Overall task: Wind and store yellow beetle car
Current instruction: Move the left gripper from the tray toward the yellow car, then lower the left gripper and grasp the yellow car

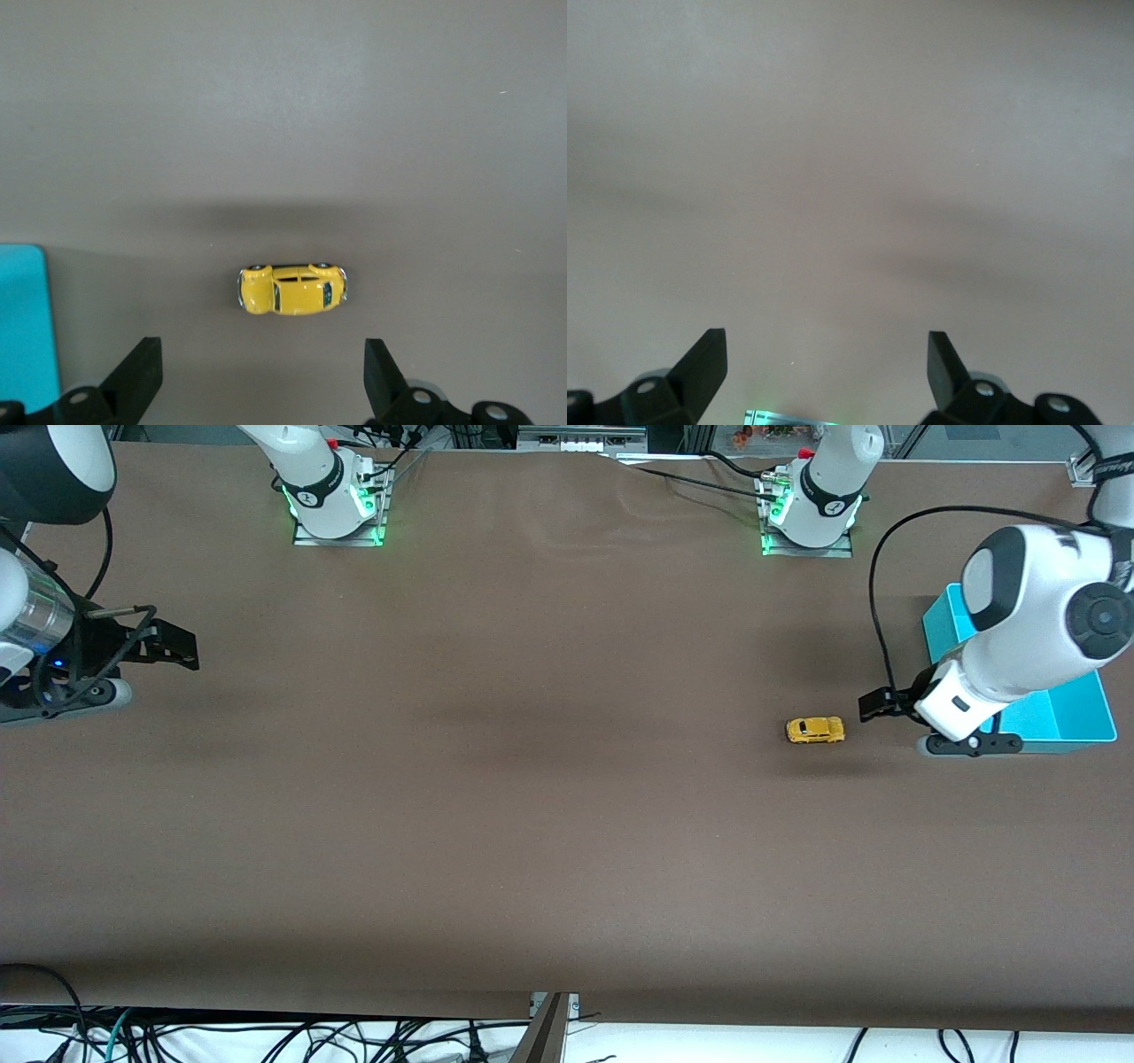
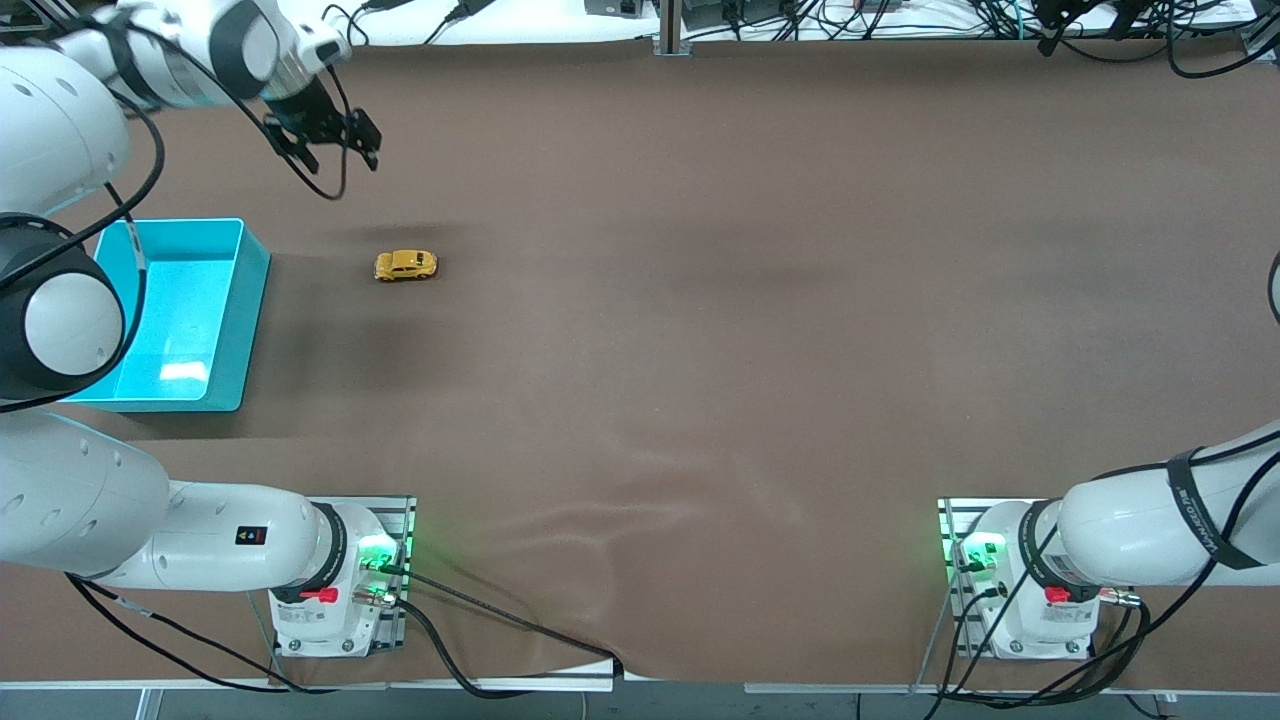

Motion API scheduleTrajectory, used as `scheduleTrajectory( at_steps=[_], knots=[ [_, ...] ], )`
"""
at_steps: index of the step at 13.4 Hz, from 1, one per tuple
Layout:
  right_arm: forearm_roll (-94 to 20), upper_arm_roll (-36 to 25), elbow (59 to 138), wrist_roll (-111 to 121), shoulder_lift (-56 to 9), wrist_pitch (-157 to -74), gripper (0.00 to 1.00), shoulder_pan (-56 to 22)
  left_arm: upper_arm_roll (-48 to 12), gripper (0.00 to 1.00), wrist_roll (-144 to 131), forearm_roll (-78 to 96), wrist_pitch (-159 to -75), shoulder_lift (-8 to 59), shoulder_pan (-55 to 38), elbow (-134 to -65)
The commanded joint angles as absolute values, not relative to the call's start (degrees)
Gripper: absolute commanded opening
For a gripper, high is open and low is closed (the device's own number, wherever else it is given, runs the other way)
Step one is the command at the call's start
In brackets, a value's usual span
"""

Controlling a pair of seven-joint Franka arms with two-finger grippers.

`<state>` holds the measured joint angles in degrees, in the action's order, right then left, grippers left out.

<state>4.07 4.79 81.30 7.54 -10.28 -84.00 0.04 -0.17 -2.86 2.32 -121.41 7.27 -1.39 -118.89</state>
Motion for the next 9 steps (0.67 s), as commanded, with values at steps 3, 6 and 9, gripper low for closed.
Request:
scheduleTrajectory(
  at_steps=[3,6,9],
  knots=[
    [5.53,4.49,81.56,7.12,-6.16,-82.44,1.0,0.79,0.09,1.0,2.89,1.23,-133.15,6.67,-2.8,-131.22],
    [6.59,2.99,83.05,6.07,-5.54,-80.6,1.0,0.88,0.17,1.0,9.2,1.23,-136.04,10.8,-4.48,-131.22],
    [6.24,1.49,85.17,4.83,-4.4,-80.25,1.0,0.79,0.61,1.0,29.03,1.32,-140.44,13.88,-4.57,-131.05]
  ],
)
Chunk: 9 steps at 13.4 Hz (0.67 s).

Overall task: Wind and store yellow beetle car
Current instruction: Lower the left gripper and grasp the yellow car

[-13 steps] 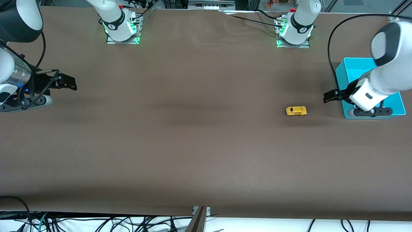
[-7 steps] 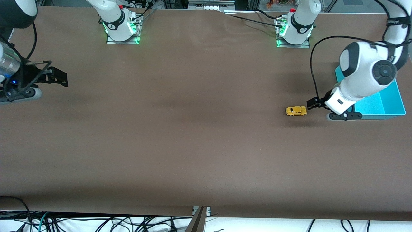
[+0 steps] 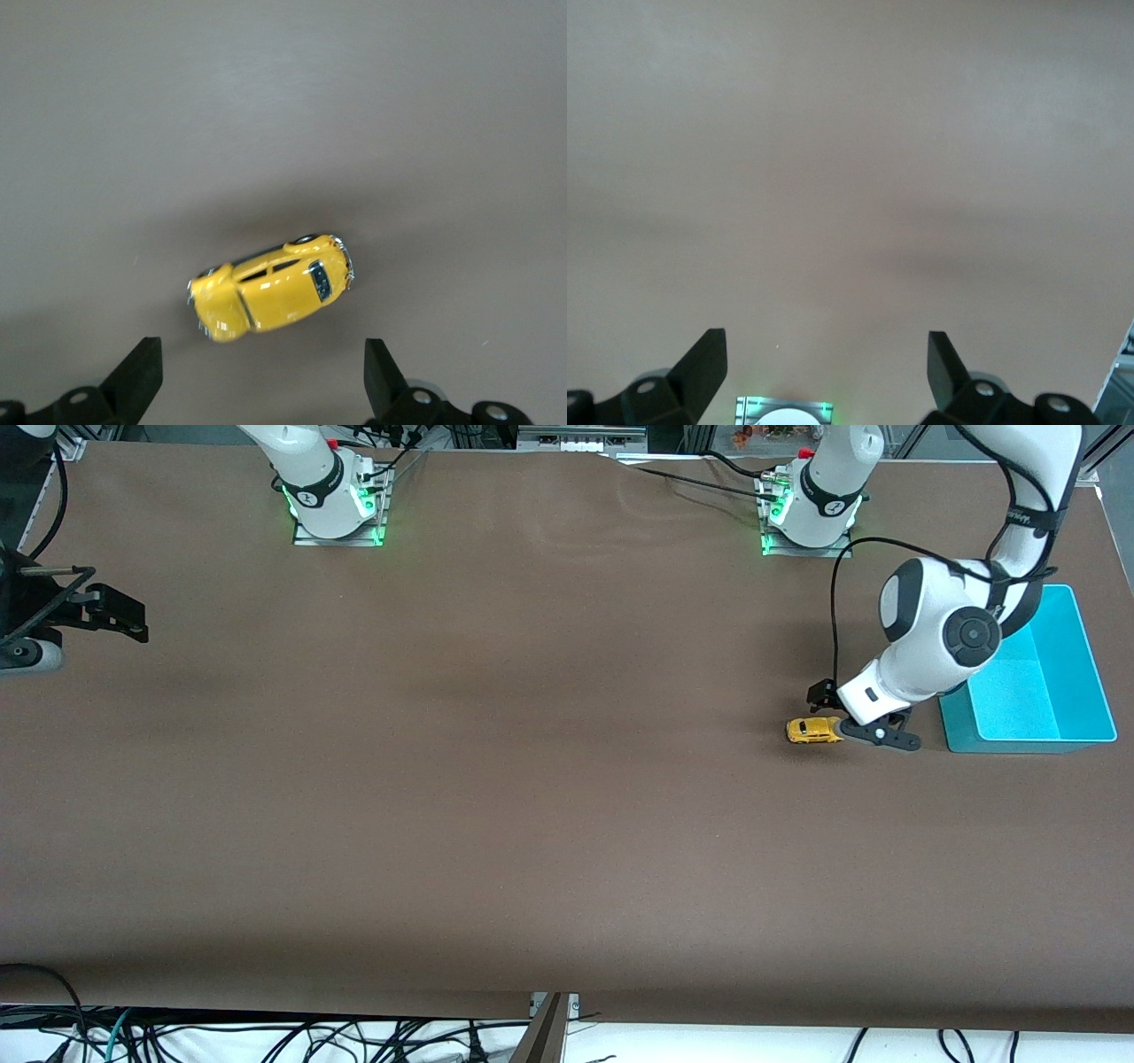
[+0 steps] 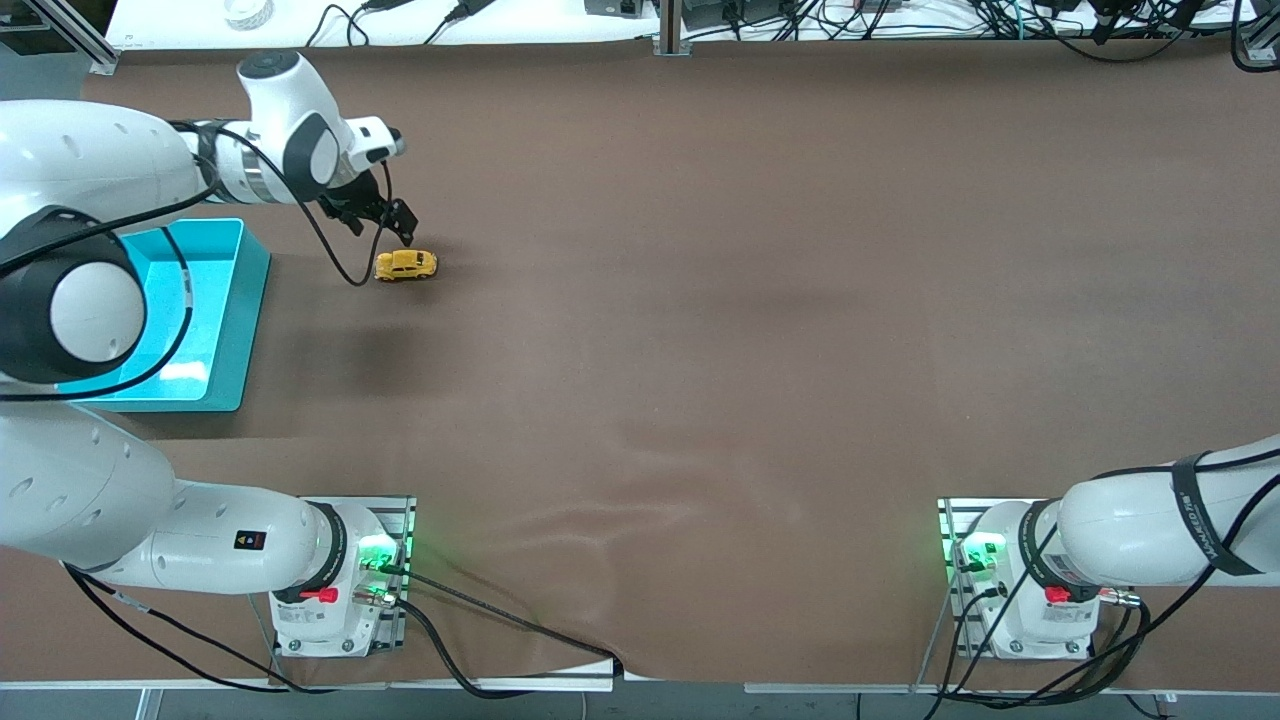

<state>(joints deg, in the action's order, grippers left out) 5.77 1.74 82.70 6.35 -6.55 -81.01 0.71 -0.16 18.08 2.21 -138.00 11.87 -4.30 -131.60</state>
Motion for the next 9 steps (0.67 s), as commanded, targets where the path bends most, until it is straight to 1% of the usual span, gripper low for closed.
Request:
scheduleTrajectory(
  at_steps=[1,9],
  knots=[
    [6.24,1.49,85.25,4.83,-4.39,-80.16,1.0,0.7,0.7,1.0,34.83,1.41,-141.41,14.58,-4.48,-130.96],
    [3.78,1.58,84.46,4.83,-5.62,-80.16,1.0,0.79,1.14,1.0,73.71,1.75,-148.18,19.33,-5.36,-131.13]
  ],
)
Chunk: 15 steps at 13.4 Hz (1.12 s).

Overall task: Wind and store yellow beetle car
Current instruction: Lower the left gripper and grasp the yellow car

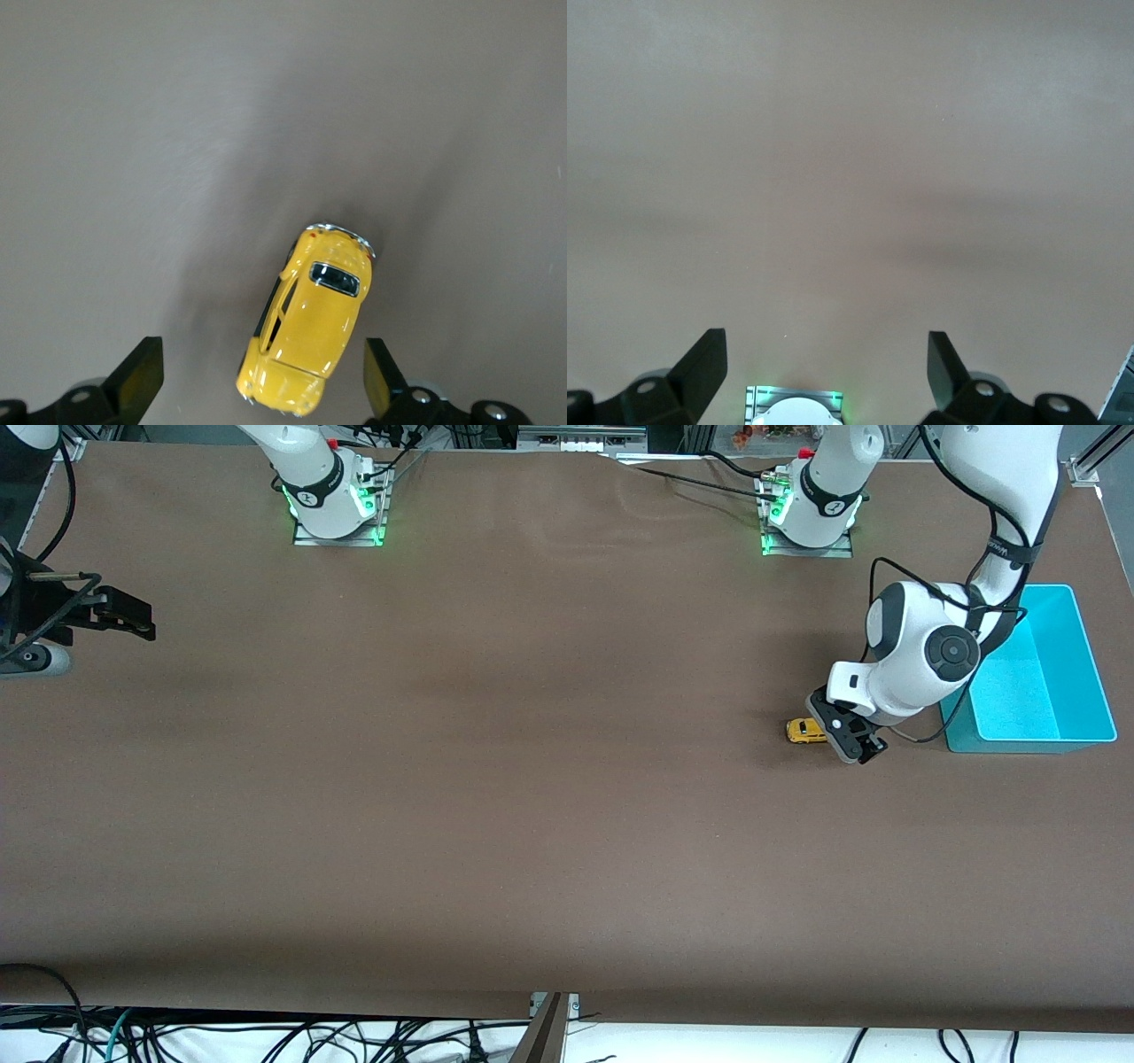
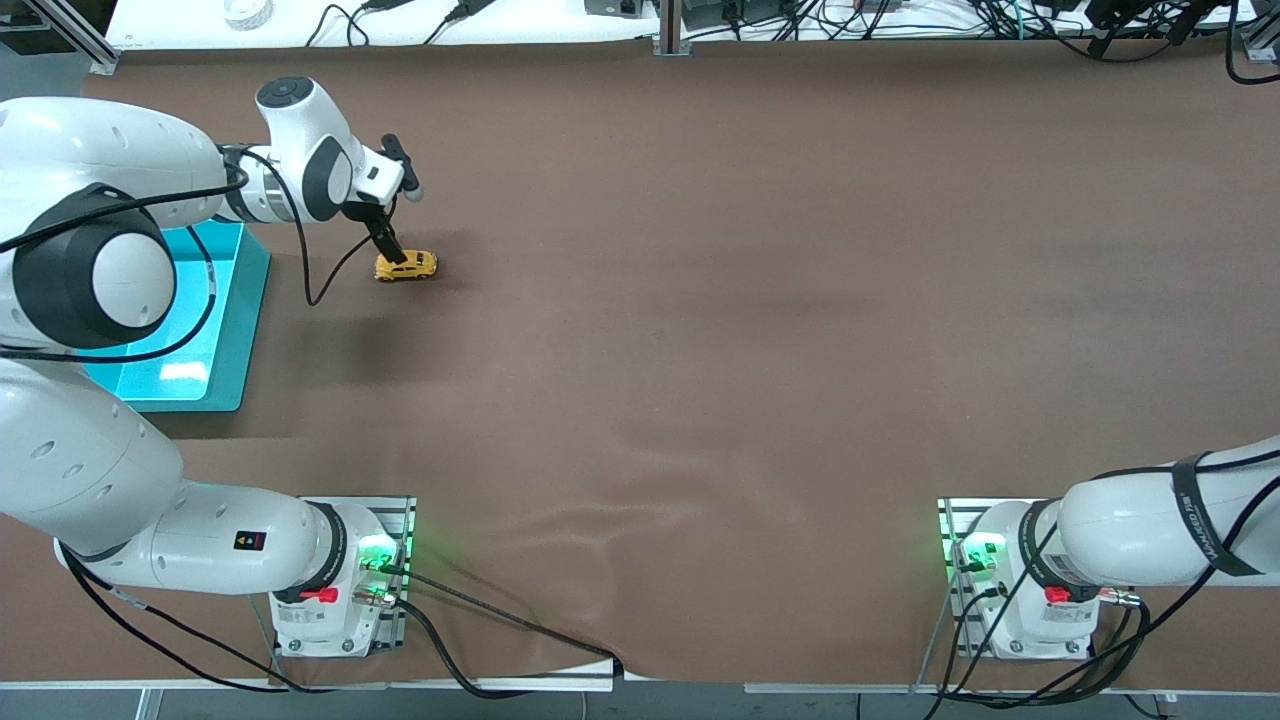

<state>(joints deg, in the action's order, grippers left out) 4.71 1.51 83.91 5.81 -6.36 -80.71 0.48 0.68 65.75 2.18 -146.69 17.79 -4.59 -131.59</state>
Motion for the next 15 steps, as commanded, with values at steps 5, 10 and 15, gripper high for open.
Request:
scheduleTrajectory(
  at_steps=[5,10,15],
  knots=[
    [3.78,1.67,83.33,4.92,-6.24,-80.42,1.0,0.7,1.23,0.99,75.06,2.2,-151.25,22.75,-6.06,-131.13],
    [3.87,1.67,83.06,5.01,-6.59,-80.24,1.0,0.62,1.49,0.0,76.37,3.08,-148.99,20.14,-5.89,-131.13],
    [3.69,1.67,83.06,4.92,-6.59,-80.24,1.0,0.61,1.76,0.0,85.43,3.08,-139.85,13.99,-2.47,-130.78]
  ],
)
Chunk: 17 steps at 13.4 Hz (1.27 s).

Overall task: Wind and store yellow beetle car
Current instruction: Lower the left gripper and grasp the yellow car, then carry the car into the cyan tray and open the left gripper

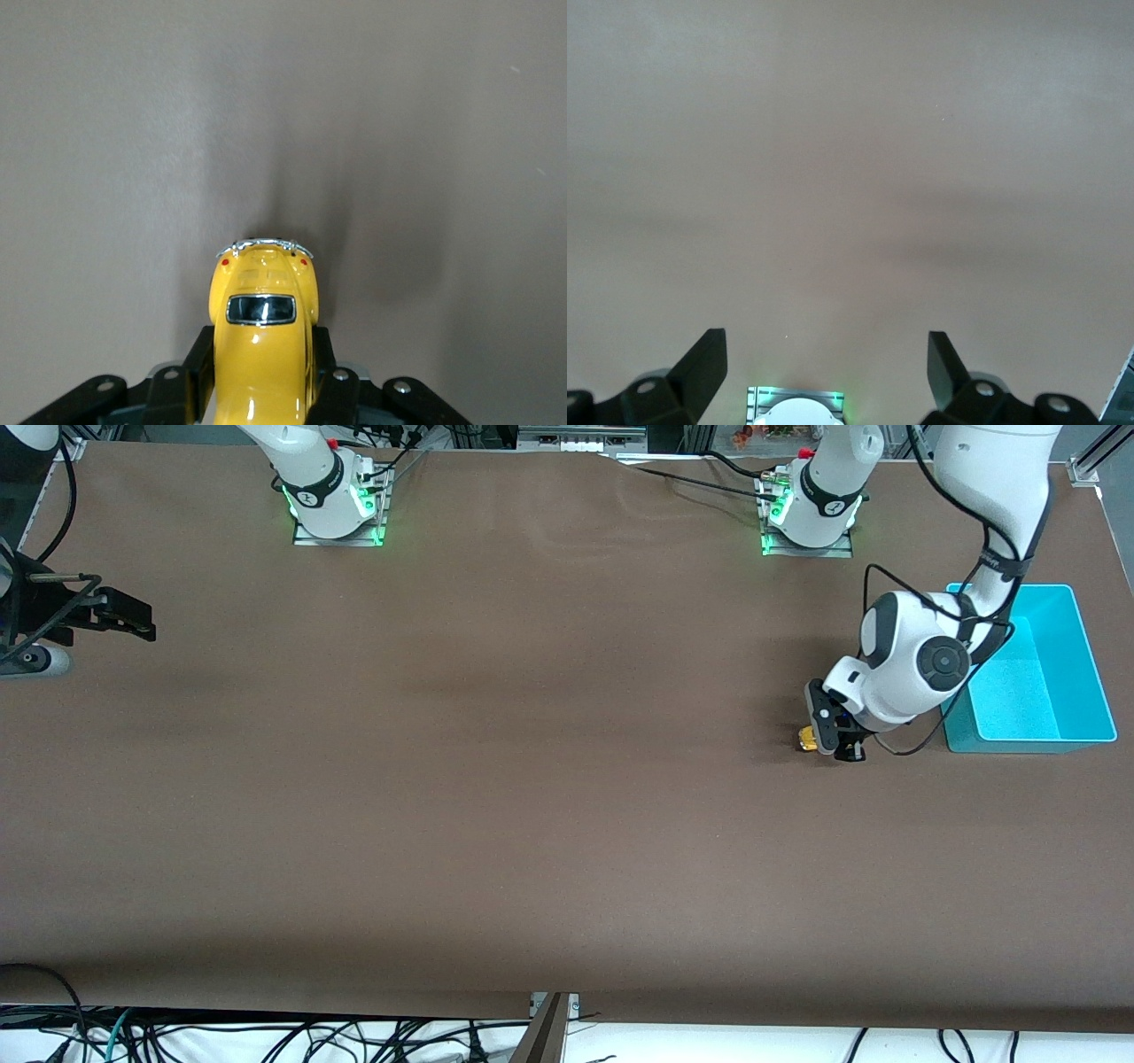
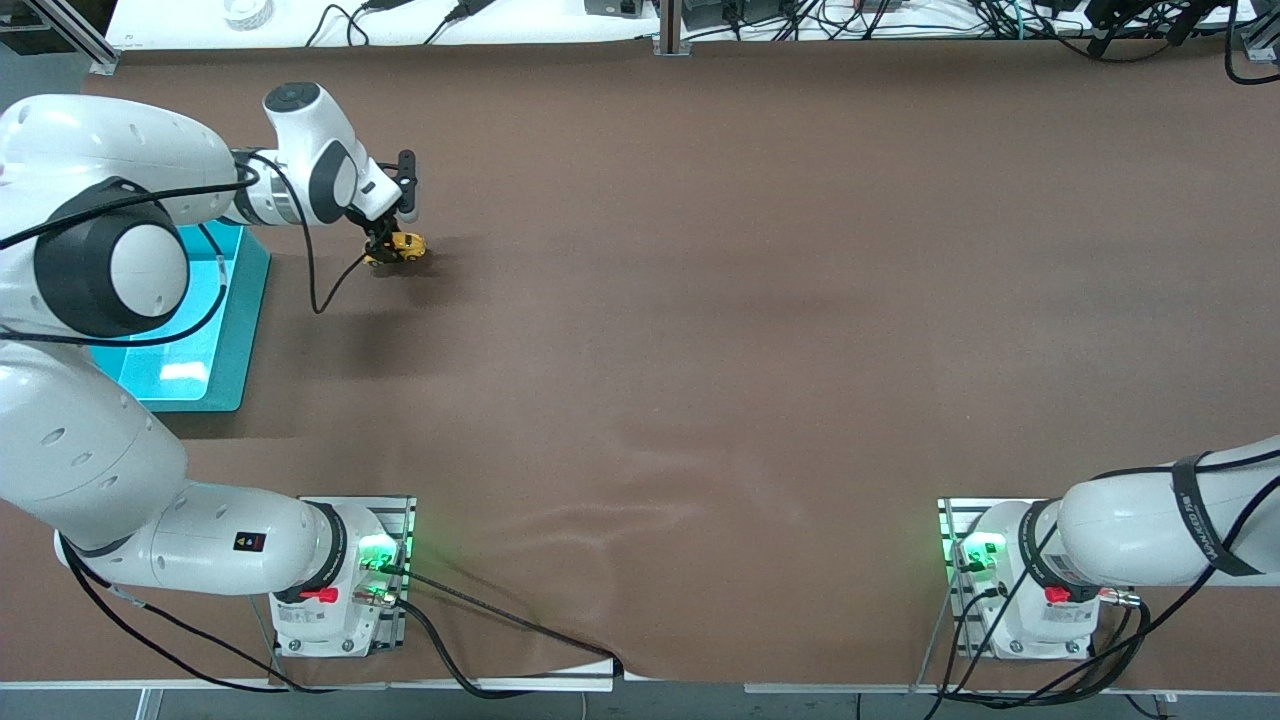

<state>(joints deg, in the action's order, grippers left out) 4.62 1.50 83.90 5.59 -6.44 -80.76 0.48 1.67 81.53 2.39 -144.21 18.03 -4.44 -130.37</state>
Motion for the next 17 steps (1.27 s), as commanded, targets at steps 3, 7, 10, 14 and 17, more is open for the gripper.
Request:
scheduleTrajectory(
  at_steps=[3,7,10,14,17],
  knots=[
    [3.69,1.67,83.06,4.92,-6.59,-80.24,1.0,0.53,1.84,0.0,85.69,2.99,-132.39,9.6,2.35,-130.78],
    [3.69,1.76,83.06,4.92,-6.59,-80.24,1.0,0.53,1.93,0.0,93.75,2.81,-124.64,4.31,10.17,-130.69],
    [3.69,1.67,83.06,4.92,-6.59,-80.24,1.0,0.53,5.87,0.0,102.8,2.64,-121.91,2.56,13.53,-130.78],
    [3.69,1.76,83.06,5.01,-6.59,-80.33,1.0,0.53,8.43,0.0,109.51,-6.83,-121.46,0.97,18.79,-131.31],
    [3.69,1.76,83.06,5.01,-6.59,-80.33,1.0,0.53,11.85,0.0,109.6,-13.69,-123.04,1.05,19.95,-133.49]
  ],
)
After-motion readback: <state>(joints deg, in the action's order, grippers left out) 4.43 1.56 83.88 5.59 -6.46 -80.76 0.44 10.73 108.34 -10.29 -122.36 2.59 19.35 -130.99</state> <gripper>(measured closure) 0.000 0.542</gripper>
